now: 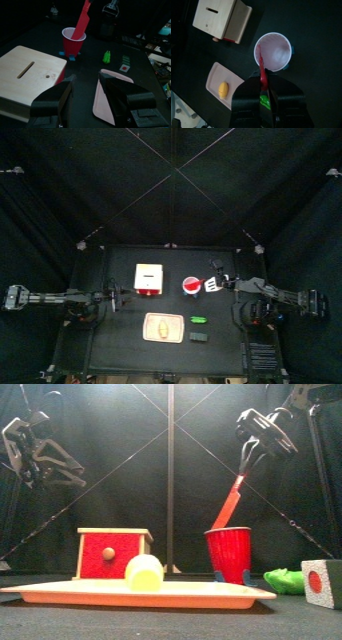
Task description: Grab knife
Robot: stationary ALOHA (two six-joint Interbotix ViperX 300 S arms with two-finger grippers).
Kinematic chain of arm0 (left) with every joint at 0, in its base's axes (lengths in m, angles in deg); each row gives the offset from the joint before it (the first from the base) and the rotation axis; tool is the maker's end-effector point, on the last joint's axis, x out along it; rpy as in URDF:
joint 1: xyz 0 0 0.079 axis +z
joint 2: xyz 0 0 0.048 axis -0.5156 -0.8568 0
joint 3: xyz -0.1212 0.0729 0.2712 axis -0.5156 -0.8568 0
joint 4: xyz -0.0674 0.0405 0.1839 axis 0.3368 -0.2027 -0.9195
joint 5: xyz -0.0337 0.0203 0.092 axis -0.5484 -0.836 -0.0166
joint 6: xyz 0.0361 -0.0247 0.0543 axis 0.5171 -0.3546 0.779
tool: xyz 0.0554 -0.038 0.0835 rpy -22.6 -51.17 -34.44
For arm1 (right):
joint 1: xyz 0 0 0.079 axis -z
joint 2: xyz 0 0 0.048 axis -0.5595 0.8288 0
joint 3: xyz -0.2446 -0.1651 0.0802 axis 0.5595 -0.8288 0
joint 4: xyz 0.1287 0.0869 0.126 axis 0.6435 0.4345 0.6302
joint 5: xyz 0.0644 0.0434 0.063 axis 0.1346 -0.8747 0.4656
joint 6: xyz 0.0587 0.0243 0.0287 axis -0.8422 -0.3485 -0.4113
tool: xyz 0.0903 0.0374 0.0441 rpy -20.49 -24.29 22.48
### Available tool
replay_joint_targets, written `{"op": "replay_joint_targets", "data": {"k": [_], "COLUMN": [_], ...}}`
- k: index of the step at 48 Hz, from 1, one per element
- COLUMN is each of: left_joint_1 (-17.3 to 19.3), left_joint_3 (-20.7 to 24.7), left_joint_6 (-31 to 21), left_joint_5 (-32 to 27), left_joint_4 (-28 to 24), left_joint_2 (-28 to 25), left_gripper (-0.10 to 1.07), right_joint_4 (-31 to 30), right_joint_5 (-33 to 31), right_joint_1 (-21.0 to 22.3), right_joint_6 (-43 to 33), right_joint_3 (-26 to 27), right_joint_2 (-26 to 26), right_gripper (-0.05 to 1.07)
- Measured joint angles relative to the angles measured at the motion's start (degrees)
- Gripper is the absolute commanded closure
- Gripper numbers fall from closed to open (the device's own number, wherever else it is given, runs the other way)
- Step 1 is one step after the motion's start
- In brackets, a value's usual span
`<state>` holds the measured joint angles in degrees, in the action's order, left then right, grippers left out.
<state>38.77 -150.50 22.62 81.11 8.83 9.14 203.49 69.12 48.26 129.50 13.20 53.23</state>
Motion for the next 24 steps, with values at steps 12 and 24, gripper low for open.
{"op": "replay_joint_targets", "data": {"k": [12, 24], "left_joint_1": [0.0, 0.0], "left_joint_3": [0.0, 0.0], "left_joint_6": [0.0, 0.0], "left_joint_5": [0.0, 0.0], "left_joint_4": [0.0, -0.1], "left_joint_2": [0.0, 0.0], "left_gripper": [0.17, 0.17], "right_joint_4": [-5.6, -12.0], "right_joint_5": [0.0, -0.5], "right_joint_1": [-2.2, -5.2], "right_joint_6": [0.0, -0.2], "right_joint_3": [0.1, 0.1], "right_joint_2": [-2.8, -5.0], "right_gripper": [0.7, 0.7]}}
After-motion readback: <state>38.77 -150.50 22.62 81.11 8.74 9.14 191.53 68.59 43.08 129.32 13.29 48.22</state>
